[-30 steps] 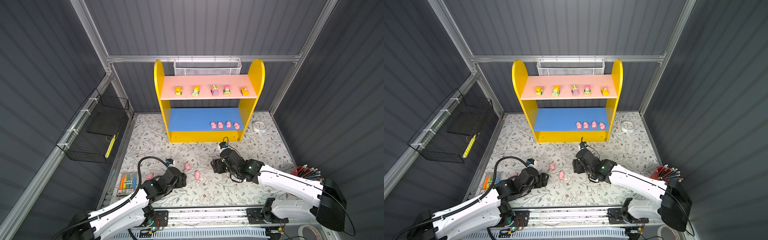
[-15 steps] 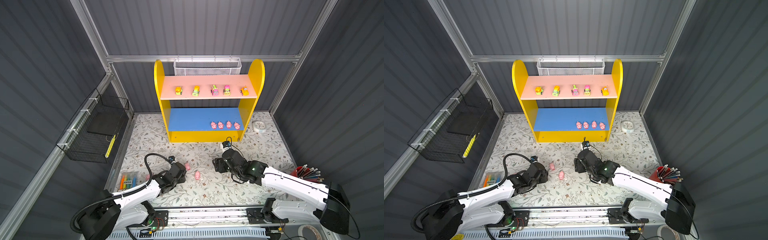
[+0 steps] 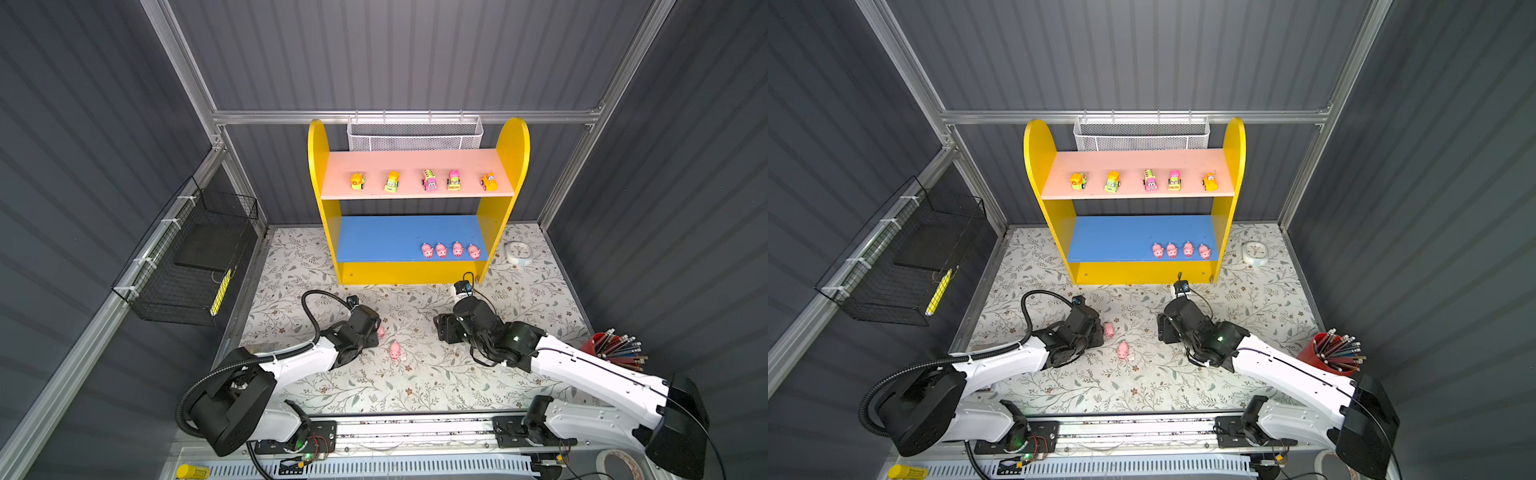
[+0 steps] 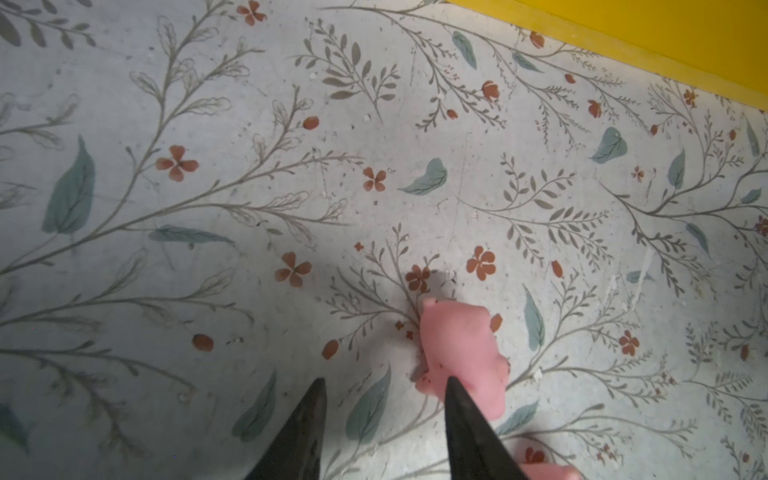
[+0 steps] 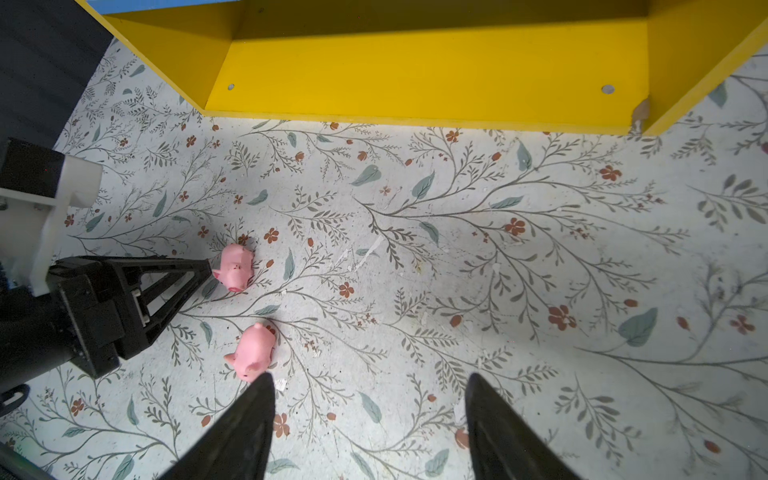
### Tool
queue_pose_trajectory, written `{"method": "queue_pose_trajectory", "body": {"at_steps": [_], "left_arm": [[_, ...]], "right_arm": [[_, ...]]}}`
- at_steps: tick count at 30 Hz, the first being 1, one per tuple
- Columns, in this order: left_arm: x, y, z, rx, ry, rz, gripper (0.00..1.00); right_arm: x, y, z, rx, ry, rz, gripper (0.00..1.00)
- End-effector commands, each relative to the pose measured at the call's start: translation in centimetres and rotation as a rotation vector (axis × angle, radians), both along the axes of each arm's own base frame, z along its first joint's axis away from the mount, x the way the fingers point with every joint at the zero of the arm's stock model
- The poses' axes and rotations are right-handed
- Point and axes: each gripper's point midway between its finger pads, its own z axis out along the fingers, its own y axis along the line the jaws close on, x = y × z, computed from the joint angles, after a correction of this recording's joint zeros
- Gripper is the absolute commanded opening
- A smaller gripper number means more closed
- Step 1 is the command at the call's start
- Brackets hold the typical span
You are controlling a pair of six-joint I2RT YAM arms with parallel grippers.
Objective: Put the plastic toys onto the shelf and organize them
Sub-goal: 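Lower the open left gripper over a pink pig on the table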
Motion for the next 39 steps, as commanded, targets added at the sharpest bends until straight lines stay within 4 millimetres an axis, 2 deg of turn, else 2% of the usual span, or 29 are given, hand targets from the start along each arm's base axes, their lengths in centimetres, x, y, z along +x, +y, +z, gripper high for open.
{"method": "queue_pose_trajectory", "body": {"at_steps": [1, 8, 14, 21, 29, 35, 39], "left_arm": [[0.6, -0.9, 0.4, -0.011, 0.002, -0.032, 0.46], [1.5, -2.0, 1.2, -0.017, 0.001, -0.050, 0.46], [2.2, -3.5, 0.7, -0.026, 0.029, -0.078, 0.44], [1.8, -5.0, 0.9, -0.030, 0.042, -0.103, 0.43], [1.6, -5.7, 3.4, -0.007, -0.002, -0.111, 0.55], [1.2, -6.5, 2.4, 0.052, 0.012, -0.098, 0.74], [1.4, -7.0, 1.3, 0.070, 0.025, -0.078, 0.76]], "right_arm": [[-0.1, -0.6, -0.4, -0.014, 0.004, 0.000, 0.72], [0.2, -1.1, -0.8, -0.004, 0.014, -0.007, 0.72], [0.4, -2.1, -1.2, 0.007, 0.022, -0.027, 0.72], [0.4, -4.0, -1.3, 0.020, 0.018, -0.060, 0.73], [0.6, -4.5, -1.4, 0.032, 0.021, -0.061, 0.74], [0.3, -4.6, -1.6, 0.046, 0.024, -0.060, 0.76], [0.1, -5.0, -1.4, 0.044, 0.014, -0.066, 0.78]]}}
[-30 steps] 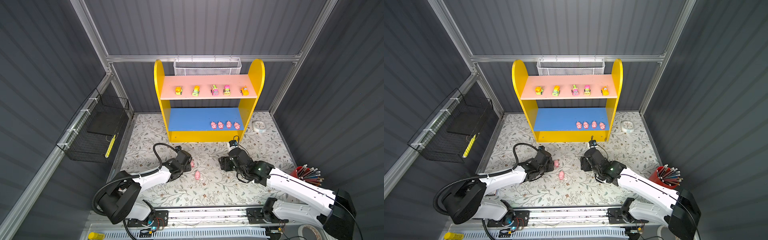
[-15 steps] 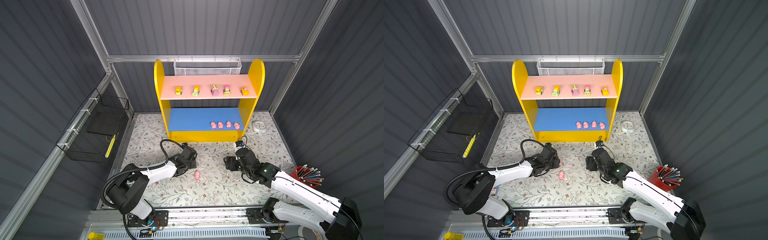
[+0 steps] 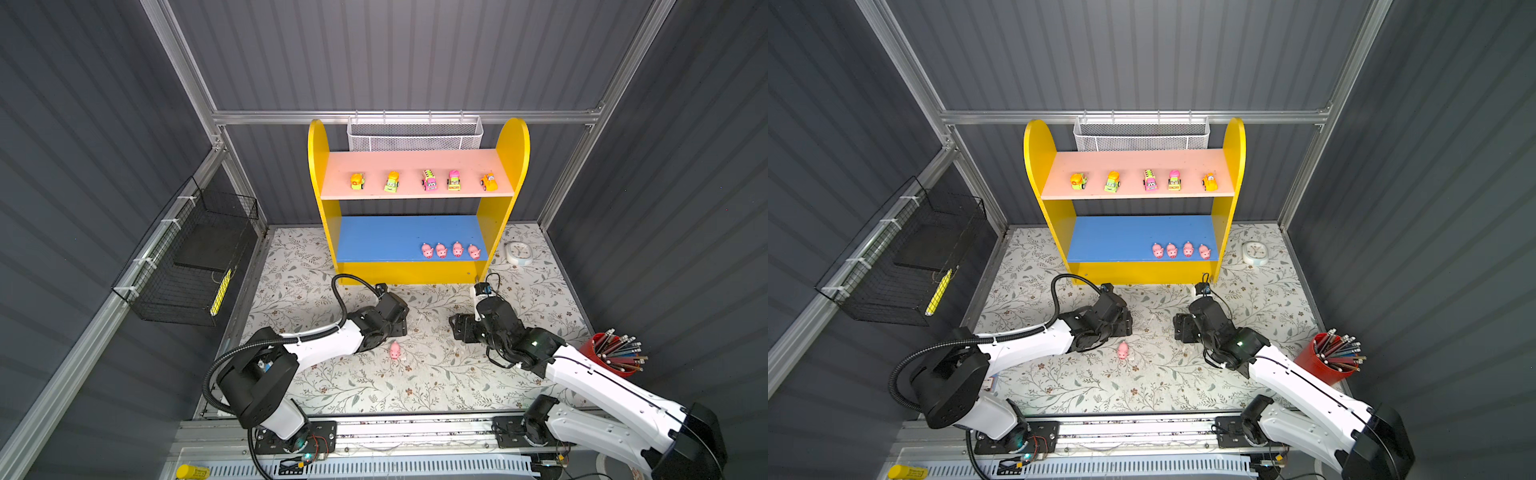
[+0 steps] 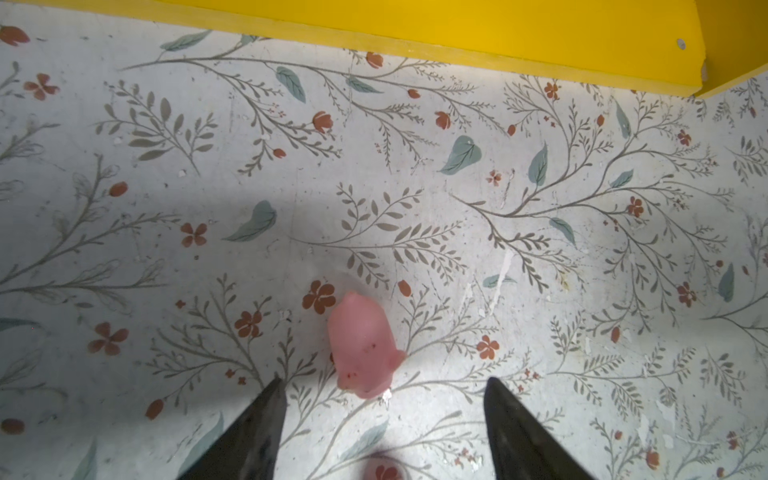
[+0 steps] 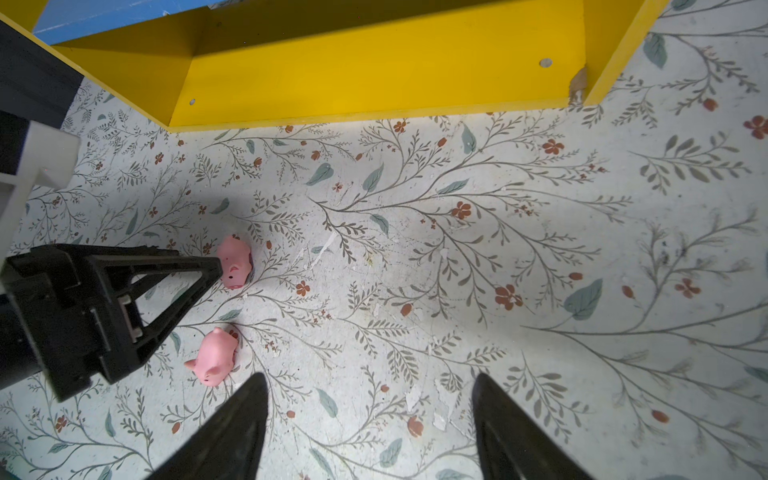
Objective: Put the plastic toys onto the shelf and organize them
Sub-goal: 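Lower the open left gripper over a pink pig on the table, then close the left gripper on the pink pig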
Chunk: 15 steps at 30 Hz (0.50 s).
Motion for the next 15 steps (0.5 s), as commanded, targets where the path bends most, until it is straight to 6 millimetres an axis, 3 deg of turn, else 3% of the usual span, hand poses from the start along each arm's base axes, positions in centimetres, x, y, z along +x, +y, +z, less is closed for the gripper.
{"method": "queue_pose_trajectory", "body": {"at_steps": [1, 7, 15], "left_arm": [[0.2, 0.4, -1.2, 0.052, 0.014, 0.045, 0.76], [0.6, 1.1, -2.7, 0.085, 0.005, 0.097, 0.74], [0.8, 1.4, -3.1, 0.072, -0.019, 0.122, 0.62]], "right_arm": [[-0.3, -0.6, 0.2, -0.003, -0.011, -0.004, 0.78], [-0.5, -1.4, 0.9, 0.008, -0.035, -0.018, 0.79], [-1.1, -2.5, 0.0, -0.015, -0.006, -0.033, 0.79]]}}
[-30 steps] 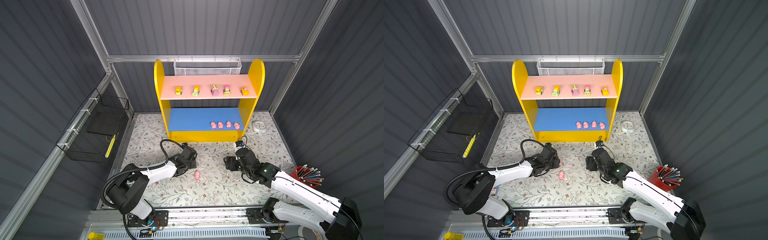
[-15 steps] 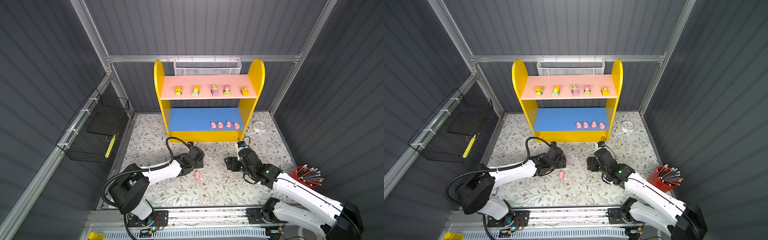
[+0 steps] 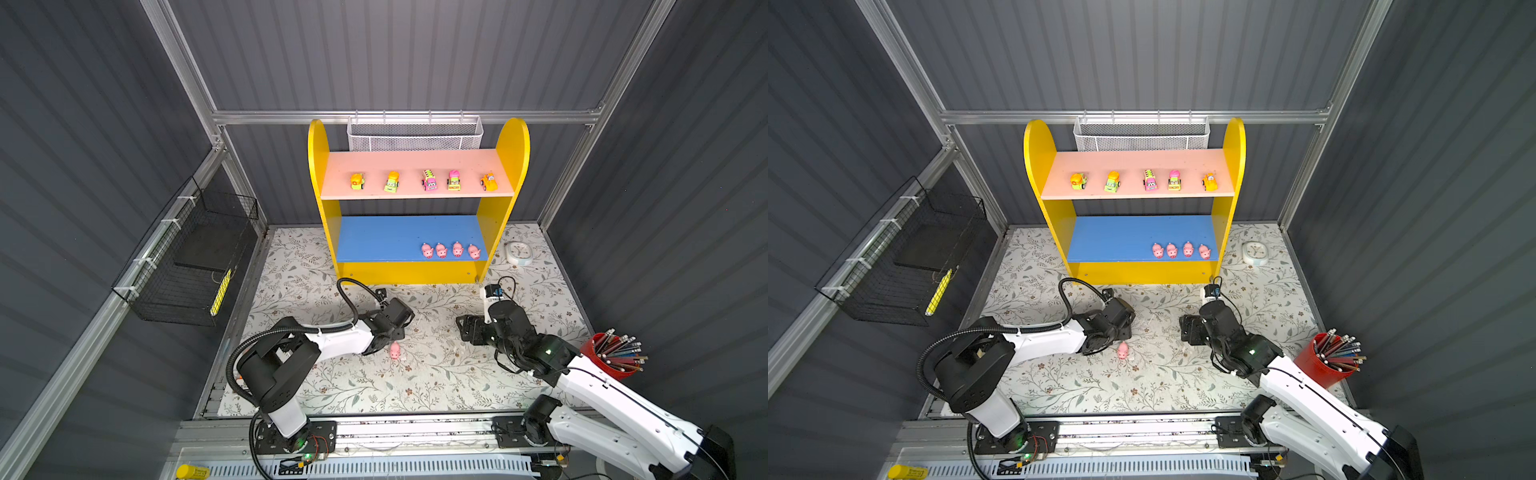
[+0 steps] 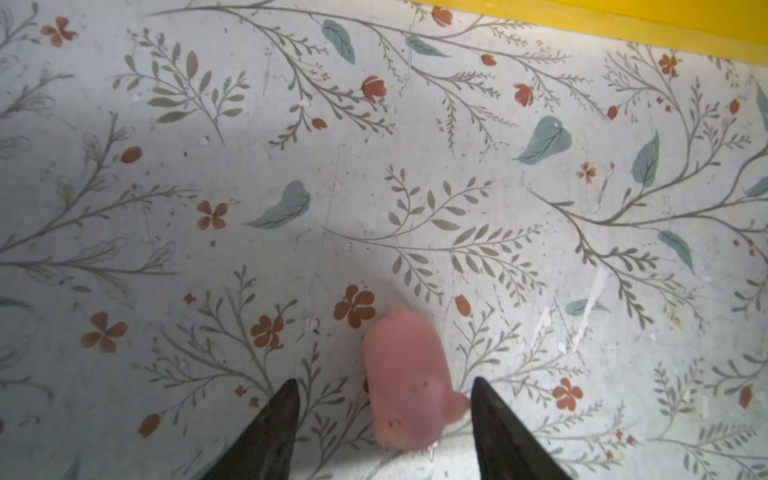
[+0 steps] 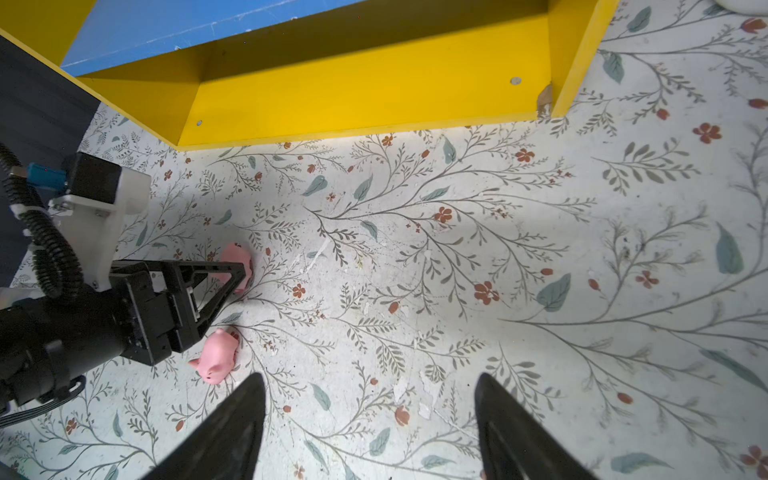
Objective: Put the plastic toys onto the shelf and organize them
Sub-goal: 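Close the left gripper on the pink pig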
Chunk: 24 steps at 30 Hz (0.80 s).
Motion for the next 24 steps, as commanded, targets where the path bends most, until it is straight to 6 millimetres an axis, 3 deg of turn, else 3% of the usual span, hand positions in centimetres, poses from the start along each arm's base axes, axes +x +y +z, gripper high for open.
{"method": "queue_pose_trajectory", "body": {"at_steps": [1, 5, 18, 24], "left_arm": [[0.3, 0.3, -0.3, 0.000, -0.021, 0.029, 0.61], [0.3, 0.2, -0.8, 0.000, -0.026, 0.030, 0.55], [0.2, -0.4, -1.8, 0.014, -0.025, 0.021, 0.54], [0.3, 0.0, -1.7, 0.048, -0.033, 0.020, 0.40]], "right_arm": [[-0.4, -0.7, -0.8, -0.032, 0.022, -0.002, 0.79], [-0.4, -0.9, -0.8, -0.035, 0.023, -0.005, 0.79], [-0.3, -1.3, -1.0, -0.048, 0.032, -0.012, 0.79], [-0.2, -1.4, -1.0, -0.050, 0.033, -0.013, 0.79]]}}
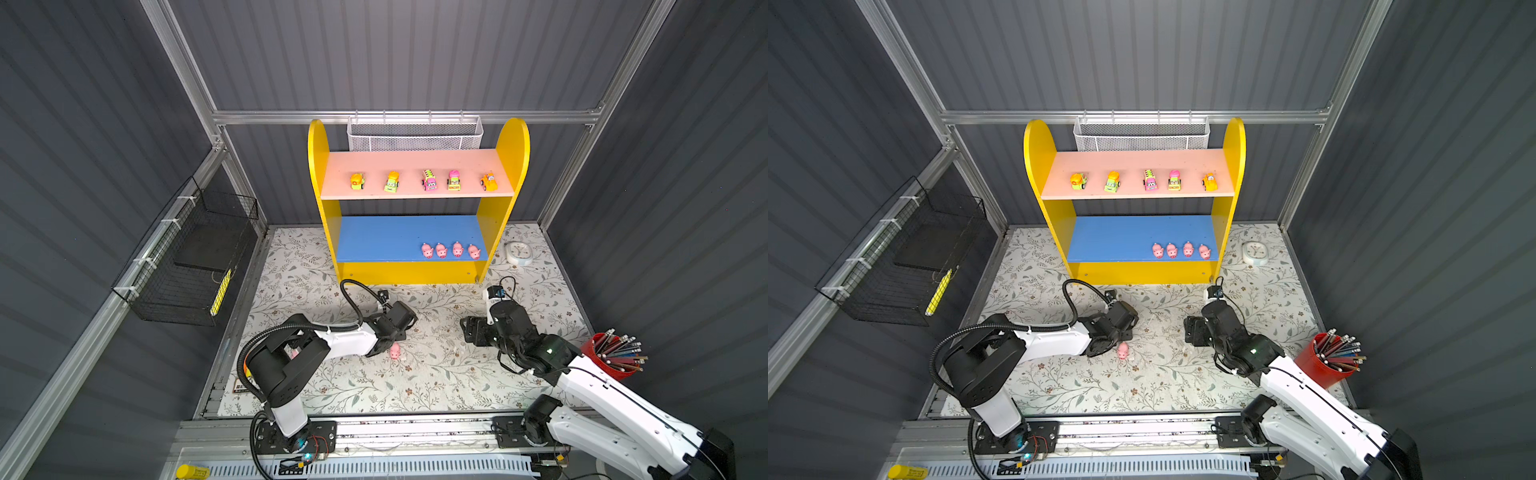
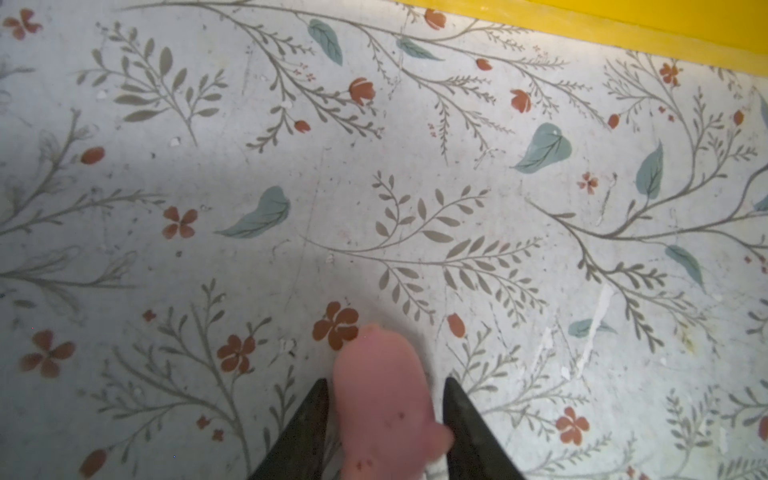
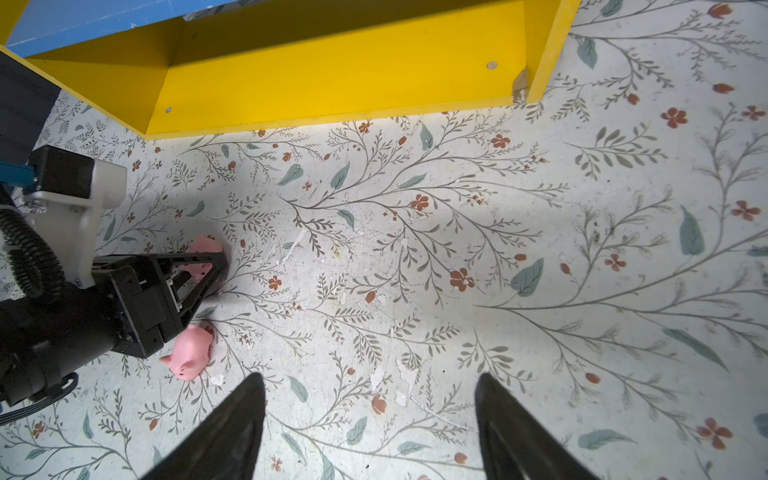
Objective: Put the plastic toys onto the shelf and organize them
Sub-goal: 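Close the left gripper on the pink pig, then lift the pig with the left gripper and carry it over the blue shelf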
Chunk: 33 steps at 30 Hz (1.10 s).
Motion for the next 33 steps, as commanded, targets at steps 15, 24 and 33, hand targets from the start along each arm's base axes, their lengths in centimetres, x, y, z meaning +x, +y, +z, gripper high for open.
{"method": "queue_pose_trajectory", "body": {"at_steps": [15, 24, 33], "left_arm": [[-0.1, 1.8, 3.9, 0.114, -0.041, -0.031, 0.28], [1.7, 0.2, 11.3, 0.124, -0.130, -0.095, 0.28], [7.2, -1.6, 16.2, 0.069, -0.210, -0.114, 0.29]], "right_arm": [[0.2, 0.8, 0.3, 0.015, 0.015, 0.037, 0.80], [0.4, 2.5, 2.0, 0.070, 0.003, 0.101, 0.92], [1.3, 3.4, 4.5, 0.084, -0.032, 0.120, 0.99]]}}
